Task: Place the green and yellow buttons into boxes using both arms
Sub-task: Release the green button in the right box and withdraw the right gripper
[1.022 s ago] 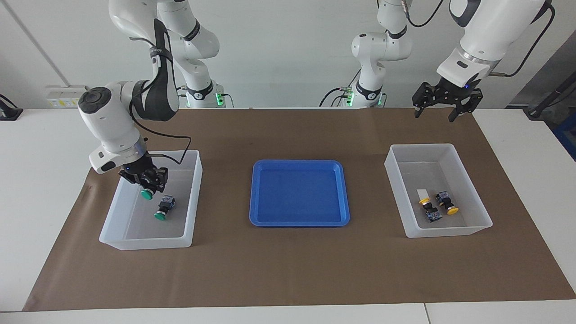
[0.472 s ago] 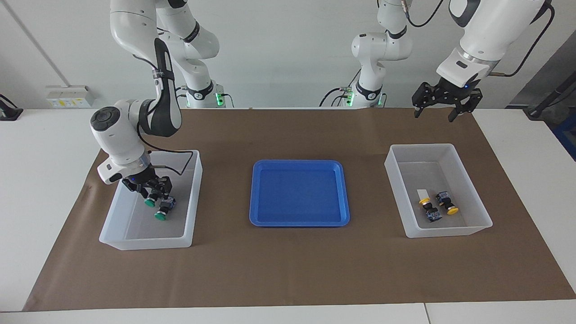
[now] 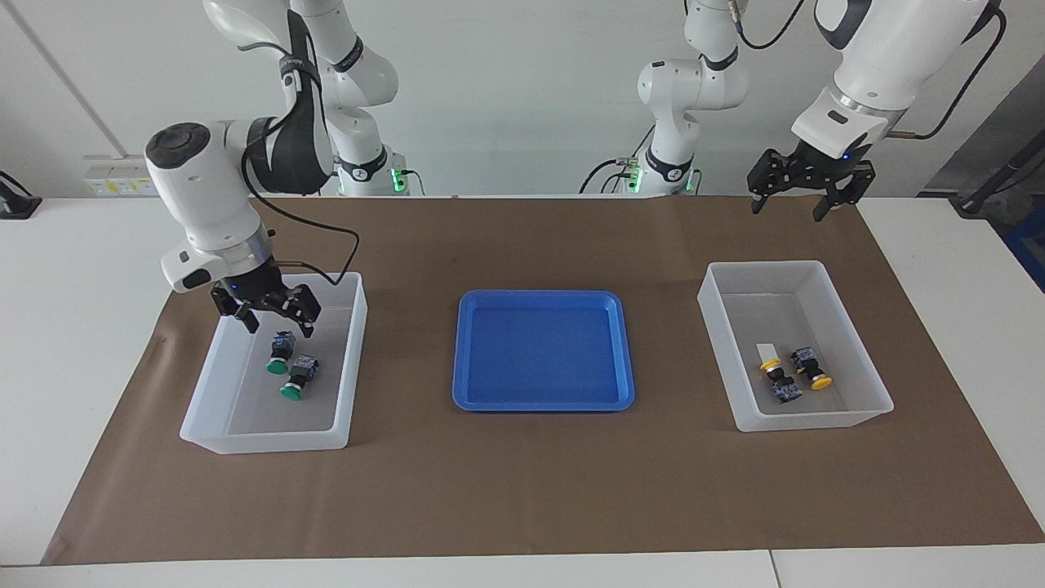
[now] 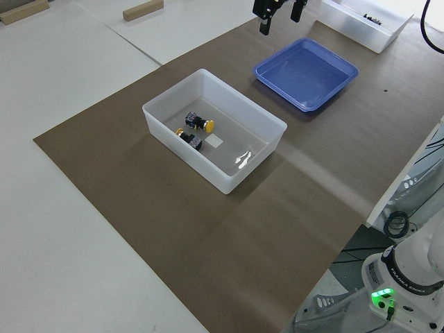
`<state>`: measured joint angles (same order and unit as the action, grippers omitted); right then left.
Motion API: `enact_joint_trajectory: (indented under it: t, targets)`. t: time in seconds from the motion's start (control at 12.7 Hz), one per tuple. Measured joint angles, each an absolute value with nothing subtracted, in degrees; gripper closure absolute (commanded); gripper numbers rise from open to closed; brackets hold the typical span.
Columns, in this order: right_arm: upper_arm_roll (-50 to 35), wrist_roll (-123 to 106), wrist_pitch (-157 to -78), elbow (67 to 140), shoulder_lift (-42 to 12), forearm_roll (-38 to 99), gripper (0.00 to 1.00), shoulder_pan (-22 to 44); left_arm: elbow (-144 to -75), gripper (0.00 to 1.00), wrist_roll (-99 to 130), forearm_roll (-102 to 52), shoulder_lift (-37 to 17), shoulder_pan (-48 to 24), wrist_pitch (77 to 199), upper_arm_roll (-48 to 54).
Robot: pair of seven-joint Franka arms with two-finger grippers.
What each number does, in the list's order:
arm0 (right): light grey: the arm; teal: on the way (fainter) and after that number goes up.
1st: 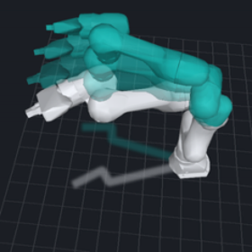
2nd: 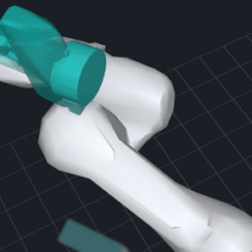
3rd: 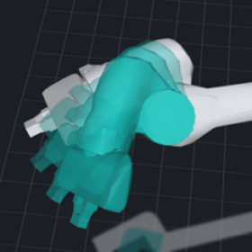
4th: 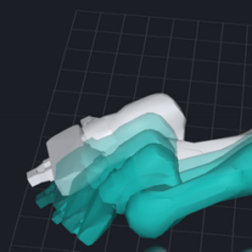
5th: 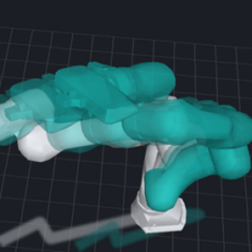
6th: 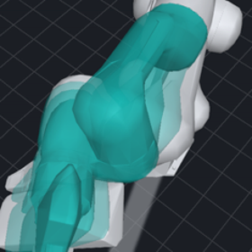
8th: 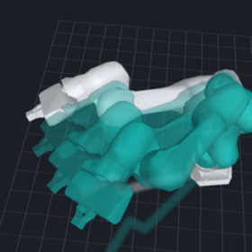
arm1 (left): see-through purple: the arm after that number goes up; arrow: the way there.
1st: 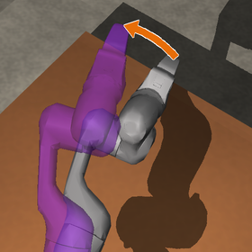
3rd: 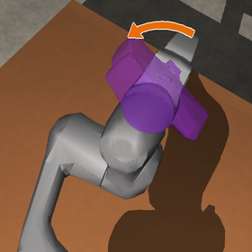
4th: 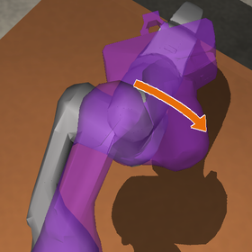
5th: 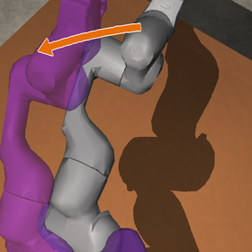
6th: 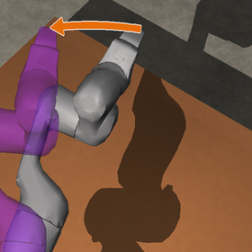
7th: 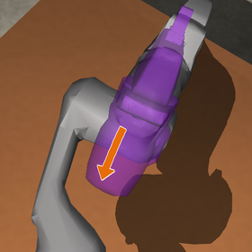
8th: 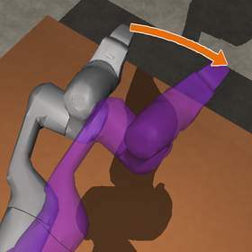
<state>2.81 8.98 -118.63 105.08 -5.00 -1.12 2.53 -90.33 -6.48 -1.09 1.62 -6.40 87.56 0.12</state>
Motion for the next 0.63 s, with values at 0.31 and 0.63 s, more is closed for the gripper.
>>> enact_joint_trajectory:
  t: [0.31,0.63]
  targets:
    - [3.2,9.4,-104.5,96.9,-1.6,-1.8,0.00,2.0,-90.3,0.00,-6.5,-1.1,1.6,-6.4,87.5,0.1]
    - [3.9,9.4,-93.7,92.4,3.3,-1.9,0.00,1.7,-90.3,0.00,-6.5,-1.1,1.6,-6.4,87.5,0.1]
